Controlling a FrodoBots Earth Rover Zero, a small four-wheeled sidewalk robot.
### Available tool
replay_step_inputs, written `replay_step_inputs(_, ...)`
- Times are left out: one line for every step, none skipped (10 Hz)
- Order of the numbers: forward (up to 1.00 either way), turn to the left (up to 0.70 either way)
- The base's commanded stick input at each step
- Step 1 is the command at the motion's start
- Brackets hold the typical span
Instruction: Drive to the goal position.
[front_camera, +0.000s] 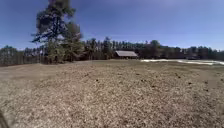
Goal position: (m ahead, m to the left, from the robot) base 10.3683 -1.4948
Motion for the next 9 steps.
replay_step_inputs(0.70, 0.00)
replay_step_inputs(0.70, 0.00)
replay_step_inputs(0.70, 0.00)
replay_step_inputs(0.70, 0.00)
replay_step_inputs(0.70, 0.00)
replay_step_inputs(0.70, 0.00)
replay_step_inputs(0.70, 0.00)
replay_step_inputs(0.70, 0.00)
replay_step_inputs(0.70, 0.00)
